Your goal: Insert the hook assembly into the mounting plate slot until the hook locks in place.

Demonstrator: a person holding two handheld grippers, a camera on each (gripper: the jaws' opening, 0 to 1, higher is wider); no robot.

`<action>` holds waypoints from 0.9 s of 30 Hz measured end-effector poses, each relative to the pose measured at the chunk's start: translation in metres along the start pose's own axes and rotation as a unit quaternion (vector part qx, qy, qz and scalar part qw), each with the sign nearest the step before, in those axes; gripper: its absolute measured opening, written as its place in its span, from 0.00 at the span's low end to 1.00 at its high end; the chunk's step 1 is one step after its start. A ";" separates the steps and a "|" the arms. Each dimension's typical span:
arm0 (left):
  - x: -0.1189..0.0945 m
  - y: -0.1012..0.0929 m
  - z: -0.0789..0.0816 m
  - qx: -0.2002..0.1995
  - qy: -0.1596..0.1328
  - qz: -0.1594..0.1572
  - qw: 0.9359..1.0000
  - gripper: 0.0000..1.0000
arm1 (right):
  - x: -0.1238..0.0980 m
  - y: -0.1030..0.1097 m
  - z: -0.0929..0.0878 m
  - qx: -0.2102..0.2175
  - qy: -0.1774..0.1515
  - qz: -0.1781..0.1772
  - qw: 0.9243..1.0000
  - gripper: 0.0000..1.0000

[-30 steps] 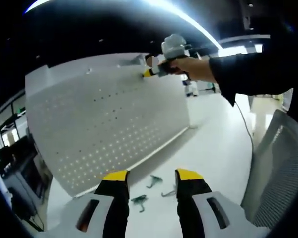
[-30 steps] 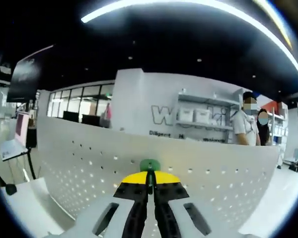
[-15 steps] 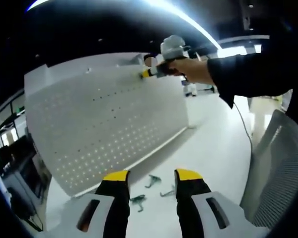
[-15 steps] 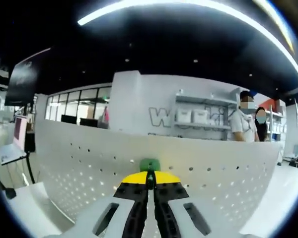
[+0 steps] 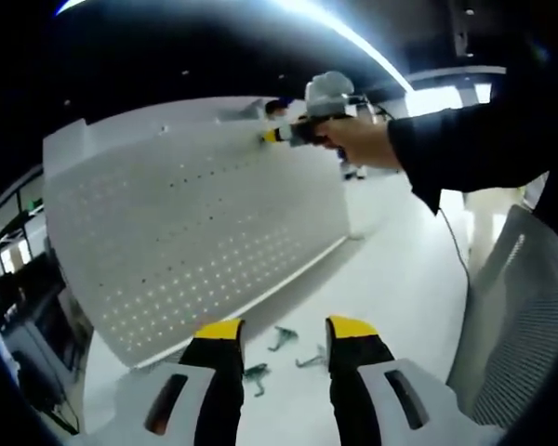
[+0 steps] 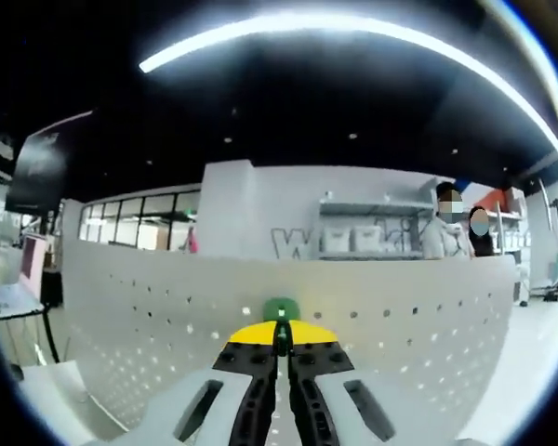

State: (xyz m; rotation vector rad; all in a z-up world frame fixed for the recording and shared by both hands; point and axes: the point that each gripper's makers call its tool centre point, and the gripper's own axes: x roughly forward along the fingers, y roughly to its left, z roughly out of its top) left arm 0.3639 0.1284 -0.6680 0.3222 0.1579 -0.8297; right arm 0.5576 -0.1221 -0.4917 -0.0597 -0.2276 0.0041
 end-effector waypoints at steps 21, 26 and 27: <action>0.001 -0.001 -0.002 -0.005 0.004 -0.006 1.000 0.34 | 0.001 0.001 -0.001 -0.013 -0.023 -0.006 1.000 0.01; 0.001 -0.002 -0.002 -0.006 0.005 -0.007 1.000 0.34 | 0.002 -0.001 0.002 -0.010 -0.032 -0.009 0.999 0.01; 0.001 -0.002 -0.003 -0.005 0.006 -0.007 1.000 0.33 | 0.002 -0.001 0.002 -0.008 -0.031 -0.009 0.999 0.01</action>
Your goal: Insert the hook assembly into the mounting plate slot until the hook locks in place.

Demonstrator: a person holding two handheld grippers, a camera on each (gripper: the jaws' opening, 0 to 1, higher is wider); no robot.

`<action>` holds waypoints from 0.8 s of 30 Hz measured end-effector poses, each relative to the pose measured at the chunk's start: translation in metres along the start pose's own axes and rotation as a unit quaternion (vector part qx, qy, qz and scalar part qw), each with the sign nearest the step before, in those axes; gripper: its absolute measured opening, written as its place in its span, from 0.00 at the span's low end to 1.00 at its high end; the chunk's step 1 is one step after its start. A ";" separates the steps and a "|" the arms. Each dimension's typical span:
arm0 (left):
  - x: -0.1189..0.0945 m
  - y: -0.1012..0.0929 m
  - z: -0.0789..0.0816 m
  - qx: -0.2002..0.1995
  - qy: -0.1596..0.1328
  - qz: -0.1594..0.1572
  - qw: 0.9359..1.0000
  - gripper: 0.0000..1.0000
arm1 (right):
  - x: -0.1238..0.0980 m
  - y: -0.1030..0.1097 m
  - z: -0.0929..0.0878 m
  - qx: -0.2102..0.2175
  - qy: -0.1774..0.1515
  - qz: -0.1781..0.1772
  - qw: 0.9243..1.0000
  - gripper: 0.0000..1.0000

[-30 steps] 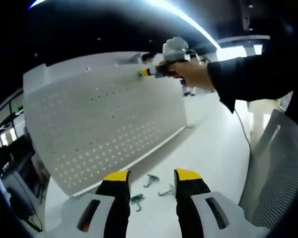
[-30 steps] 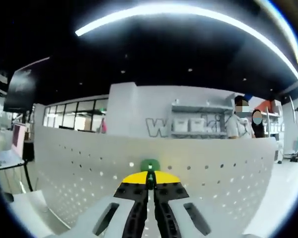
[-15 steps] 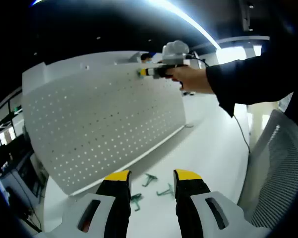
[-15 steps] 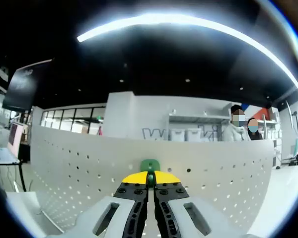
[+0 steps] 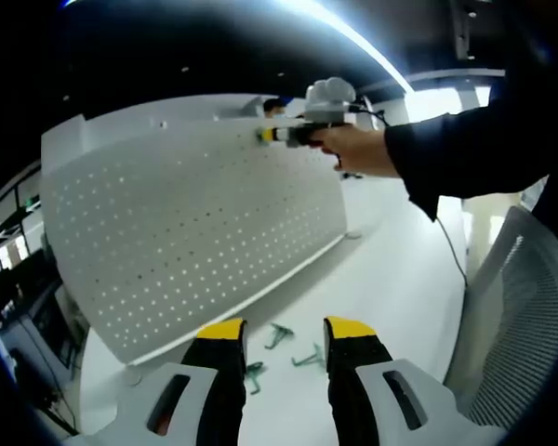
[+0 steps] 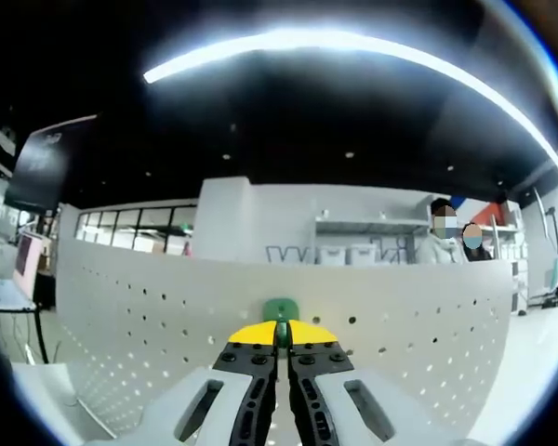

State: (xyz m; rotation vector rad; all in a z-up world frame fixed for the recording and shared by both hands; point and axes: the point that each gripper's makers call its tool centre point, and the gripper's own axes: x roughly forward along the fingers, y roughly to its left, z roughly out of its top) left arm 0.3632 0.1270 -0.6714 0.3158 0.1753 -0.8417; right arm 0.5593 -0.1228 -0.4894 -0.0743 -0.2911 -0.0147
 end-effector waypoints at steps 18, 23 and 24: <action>0.000 0.000 -0.001 -0.005 0.001 -0.003 1.000 0.32 | 0.003 0.000 -0.009 -0.023 0.012 0.003 1.000 0.01; 0.000 -0.001 -0.001 -0.004 0.001 -0.005 1.000 0.32 | 0.003 0.000 -0.010 -0.049 0.036 0.009 0.998 0.02; 0.000 -0.001 -0.001 -0.003 0.001 -0.005 1.000 0.32 | 0.004 0.001 -0.010 -0.057 0.041 0.012 0.997 0.02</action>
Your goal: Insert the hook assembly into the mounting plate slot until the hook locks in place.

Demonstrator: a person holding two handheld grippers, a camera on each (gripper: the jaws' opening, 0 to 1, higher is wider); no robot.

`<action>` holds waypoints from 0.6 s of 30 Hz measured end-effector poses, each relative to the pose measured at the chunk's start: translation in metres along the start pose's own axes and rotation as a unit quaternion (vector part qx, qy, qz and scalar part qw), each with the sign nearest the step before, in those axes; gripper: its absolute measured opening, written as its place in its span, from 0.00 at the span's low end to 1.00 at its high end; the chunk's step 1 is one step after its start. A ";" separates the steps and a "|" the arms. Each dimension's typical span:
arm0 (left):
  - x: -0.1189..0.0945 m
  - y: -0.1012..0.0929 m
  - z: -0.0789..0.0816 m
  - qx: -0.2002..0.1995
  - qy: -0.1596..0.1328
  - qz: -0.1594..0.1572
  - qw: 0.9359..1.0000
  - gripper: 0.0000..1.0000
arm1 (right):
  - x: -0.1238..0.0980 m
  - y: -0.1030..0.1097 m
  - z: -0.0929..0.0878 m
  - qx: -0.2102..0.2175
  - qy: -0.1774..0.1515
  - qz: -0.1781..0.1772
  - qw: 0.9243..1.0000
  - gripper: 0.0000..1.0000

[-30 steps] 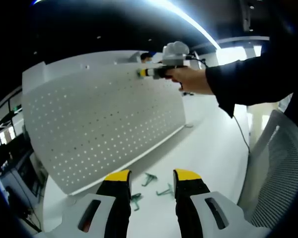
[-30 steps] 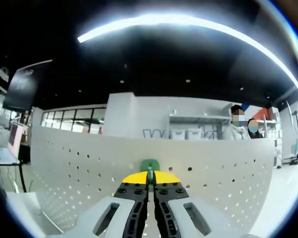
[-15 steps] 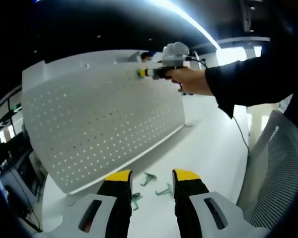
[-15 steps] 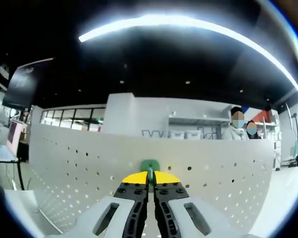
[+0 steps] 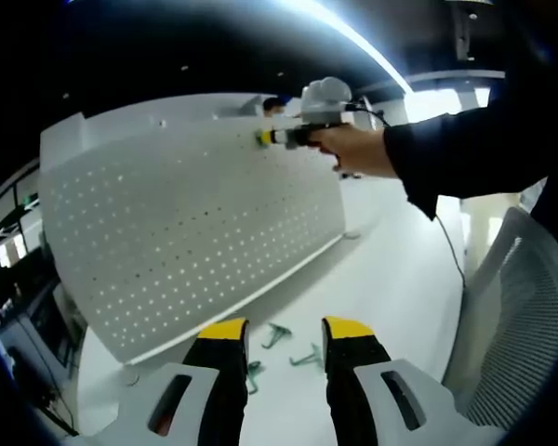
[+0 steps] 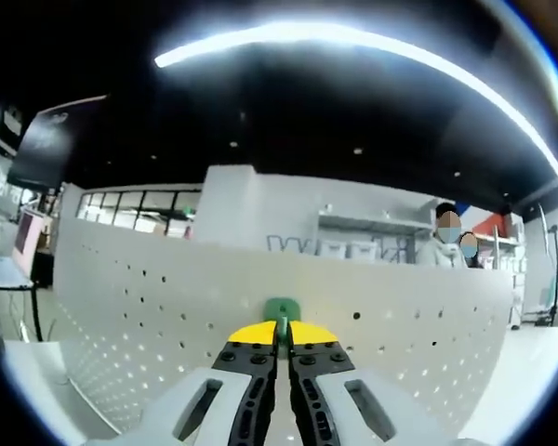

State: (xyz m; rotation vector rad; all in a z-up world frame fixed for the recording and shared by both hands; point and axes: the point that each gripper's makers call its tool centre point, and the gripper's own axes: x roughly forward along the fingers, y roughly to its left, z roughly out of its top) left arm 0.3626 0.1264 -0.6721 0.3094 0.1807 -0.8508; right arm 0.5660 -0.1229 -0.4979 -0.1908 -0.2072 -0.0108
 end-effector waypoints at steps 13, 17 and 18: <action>0.000 -0.003 0.001 0.005 -0.001 -0.006 1.000 0.32 | 0.002 0.000 -0.002 -0.032 0.061 0.025 0.997 0.01; 0.000 -0.004 0.002 0.006 -0.002 -0.008 1.000 0.32 | 0.002 0.001 -0.004 -0.025 0.075 0.026 0.997 0.01; 0.000 -0.004 0.002 0.006 -0.002 -0.008 1.000 0.32 | 0.002 0.001 -0.004 -0.027 0.074 0.026 0.997 0.01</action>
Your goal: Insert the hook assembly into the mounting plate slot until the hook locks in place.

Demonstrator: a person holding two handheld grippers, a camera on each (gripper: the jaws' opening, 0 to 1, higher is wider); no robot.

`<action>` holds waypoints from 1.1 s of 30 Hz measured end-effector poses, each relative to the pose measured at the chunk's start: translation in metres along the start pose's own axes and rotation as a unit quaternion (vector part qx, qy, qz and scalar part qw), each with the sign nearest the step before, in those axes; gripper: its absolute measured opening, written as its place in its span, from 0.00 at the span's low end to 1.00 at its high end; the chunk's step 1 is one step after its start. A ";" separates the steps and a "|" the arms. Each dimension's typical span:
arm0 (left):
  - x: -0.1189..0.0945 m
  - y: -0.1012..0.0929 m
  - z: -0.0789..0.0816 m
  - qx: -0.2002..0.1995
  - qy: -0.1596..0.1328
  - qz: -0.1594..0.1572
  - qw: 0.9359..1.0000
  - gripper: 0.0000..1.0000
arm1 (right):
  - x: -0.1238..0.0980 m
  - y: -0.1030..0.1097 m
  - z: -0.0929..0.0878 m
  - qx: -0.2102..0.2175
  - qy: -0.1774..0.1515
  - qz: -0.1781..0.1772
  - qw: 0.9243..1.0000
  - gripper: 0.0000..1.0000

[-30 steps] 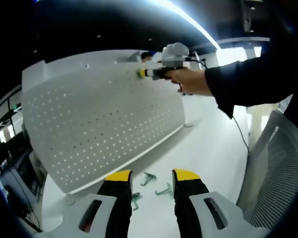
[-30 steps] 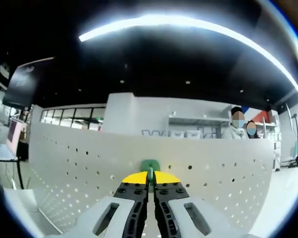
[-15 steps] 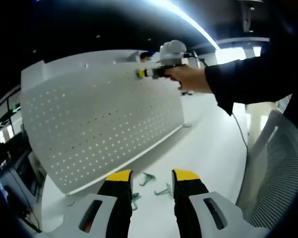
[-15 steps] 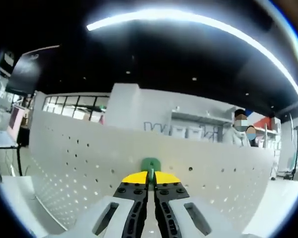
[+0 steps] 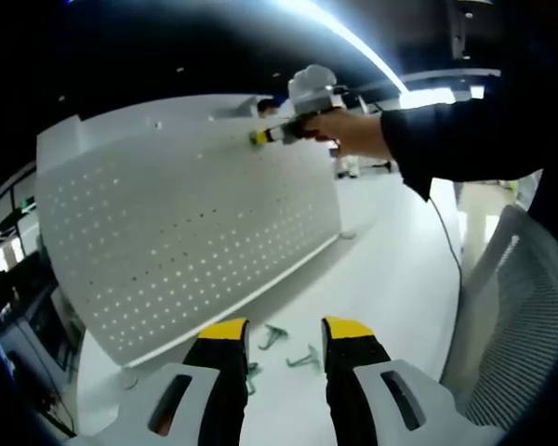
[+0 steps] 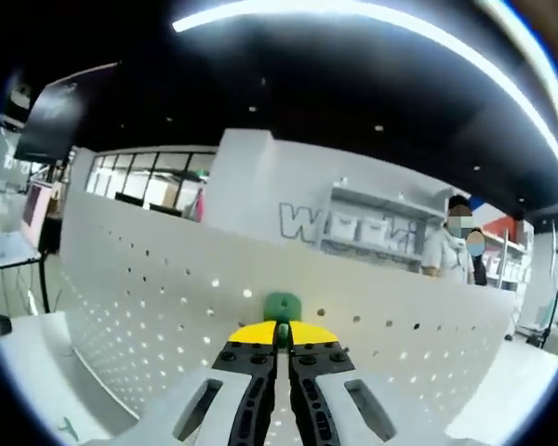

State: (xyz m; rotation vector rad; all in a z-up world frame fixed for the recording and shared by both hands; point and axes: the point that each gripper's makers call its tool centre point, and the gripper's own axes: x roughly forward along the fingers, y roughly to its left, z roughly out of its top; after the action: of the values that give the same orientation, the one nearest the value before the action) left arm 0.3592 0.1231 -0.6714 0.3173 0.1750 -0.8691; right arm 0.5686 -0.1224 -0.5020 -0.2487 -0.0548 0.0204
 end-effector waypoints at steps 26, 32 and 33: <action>-0.001 -0.002 0.000 -0.004 0.000 -0.004 1.000 0.32 | -0.016 -0.025 0.004 0.082 -0.069 -0.045 0.993 0.01; -0.001 0.001 0.000 -0.010 -0.002 -0.001 1.000 0.31 | -0.012 -0.023 0.002 0.101 -0.085 -0.044 0.990 0.01; -0.001 0.001 0.000 -0.010 -0.001 -0.001 1.000 0.31 | -0.012 -0.022 0.002 0.097 -0.085 -0.044 0.991 0.00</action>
State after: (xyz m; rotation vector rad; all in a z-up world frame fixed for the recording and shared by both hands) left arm 0.3591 0.1244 -0.6715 0.2977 0.1813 -0.8685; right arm 0.5573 -0.1441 -0.4955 -0.0484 -0.2328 -0.0409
